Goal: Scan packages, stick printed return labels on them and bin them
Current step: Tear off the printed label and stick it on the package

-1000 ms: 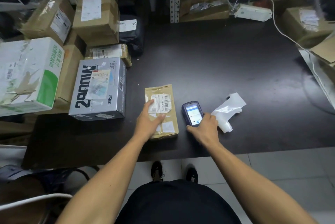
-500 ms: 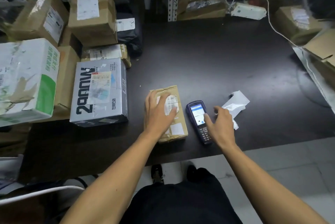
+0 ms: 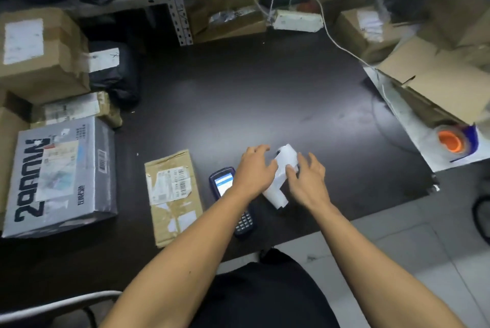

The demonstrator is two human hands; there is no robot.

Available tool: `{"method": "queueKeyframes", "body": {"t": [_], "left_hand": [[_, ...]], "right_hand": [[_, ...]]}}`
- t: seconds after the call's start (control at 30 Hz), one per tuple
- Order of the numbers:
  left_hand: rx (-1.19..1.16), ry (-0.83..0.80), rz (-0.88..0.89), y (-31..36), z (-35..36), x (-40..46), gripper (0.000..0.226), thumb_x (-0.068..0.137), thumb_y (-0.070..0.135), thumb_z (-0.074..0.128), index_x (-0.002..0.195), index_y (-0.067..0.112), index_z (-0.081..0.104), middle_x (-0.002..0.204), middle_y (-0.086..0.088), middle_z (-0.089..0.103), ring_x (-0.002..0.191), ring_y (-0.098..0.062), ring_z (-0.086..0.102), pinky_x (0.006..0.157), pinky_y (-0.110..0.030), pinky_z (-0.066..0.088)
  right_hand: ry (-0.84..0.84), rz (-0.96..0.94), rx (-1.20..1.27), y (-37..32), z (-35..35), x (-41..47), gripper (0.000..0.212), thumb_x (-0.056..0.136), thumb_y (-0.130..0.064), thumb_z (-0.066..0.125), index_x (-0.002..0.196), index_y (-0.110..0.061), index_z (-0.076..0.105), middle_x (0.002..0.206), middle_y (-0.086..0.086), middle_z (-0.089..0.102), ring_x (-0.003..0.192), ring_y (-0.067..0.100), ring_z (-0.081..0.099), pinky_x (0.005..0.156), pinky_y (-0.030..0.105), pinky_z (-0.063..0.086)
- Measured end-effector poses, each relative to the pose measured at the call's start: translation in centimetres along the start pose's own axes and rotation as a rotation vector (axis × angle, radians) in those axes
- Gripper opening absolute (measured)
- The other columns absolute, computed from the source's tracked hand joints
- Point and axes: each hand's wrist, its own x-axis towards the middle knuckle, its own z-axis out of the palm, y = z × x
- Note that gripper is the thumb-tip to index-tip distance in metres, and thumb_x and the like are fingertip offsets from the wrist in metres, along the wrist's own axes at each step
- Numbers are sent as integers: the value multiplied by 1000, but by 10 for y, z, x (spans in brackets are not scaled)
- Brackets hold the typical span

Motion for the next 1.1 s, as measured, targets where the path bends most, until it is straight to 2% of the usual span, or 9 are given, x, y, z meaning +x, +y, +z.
{"method": "queueKeyframes", "body": {"t": [0.17,0.33,0.47,0.57,0.7,0.83,0.93,1.0,1.1], "left_hand": [[-96,-9,-178,11,23,22,52,96,28,59,144,15,43,140,-12,52,130,-25,49,105,-31,37],[-196,-50,-271,7,28,24,53,93,15,64,142,19,45,108,-3,61,99,-15,57,82,-21,39],[-248,-69,-264,1,34,22,61,89,-1,56,144,24,43,100,3,63,94,-13,59,77,-18,42],[-306,-68,-218,-1,39,20,64,89,-2,59,144,25,43,99,-2,68,86,-11,59,75,-19,45],[-392,-46,-181,-6,43,20,65,89,-3,64,143,29,44,98,1,71,88,-4,62,81,-11,46],[-398,-26,-169,-9,43,19,67,90,-2,63,142,35,43,91,10,71,83,2,60,82,-12,45],[-366,-1,-199,-11,46,19,69,90,-2,62,144,36,42,96,8,72,94,-5,63,89,-20,48],[-395,14,-244,-12,47,19,69,90,-1,62,146,34,41,104,5,71,101,-12,65,93,-27,50],[-428,10,-294,-10,43,18,68,91,0,61,147,32,40,105,5,68,92,-13,66,86,-32,54]], "right_hand": [[-147,-245,-83,23,-2,0,53,101,-40,43,151,-22,35,162,6,15,149,20,3,119,40,22],[-211,-371,-119,41,-4,4,40,97,-39,49,132,-22,55,157,1,28,145,19,15,114,40,28],[-112,-360,-21,44,-10,19,14,97,-31,53,96,-17,57,117,-4,55,120,21,42,95,34,39],[-71,-378,-21,39,-15,33,22,94,-33,60,108,-16,58,113,-2,55,111,21,44,90,35,41],[-172,-406,-125,32,-21,54,38,91,-46,63,115,-16,63,116,0,55,112,22,43,92,35,39],[-205,-452,-174,30,-24,64,32,94,-42,58,112,-17,67,111,0,56,111,20,44,91,32,38],[-144,-340,-31,31,-28,67,19,94,-27,58,96,-12,69,95,-1,55,101,22,50,76,25,33],[-57,-188,101,34,-33,71,16,92,-22,58,90,-10,69,91,-2,56,96,23,55,76,28,36],[141,-3,314,36,-48,78,14,92,-18,56,83,-11,65,93,5,63,91,26,59,76,29,39]]}}
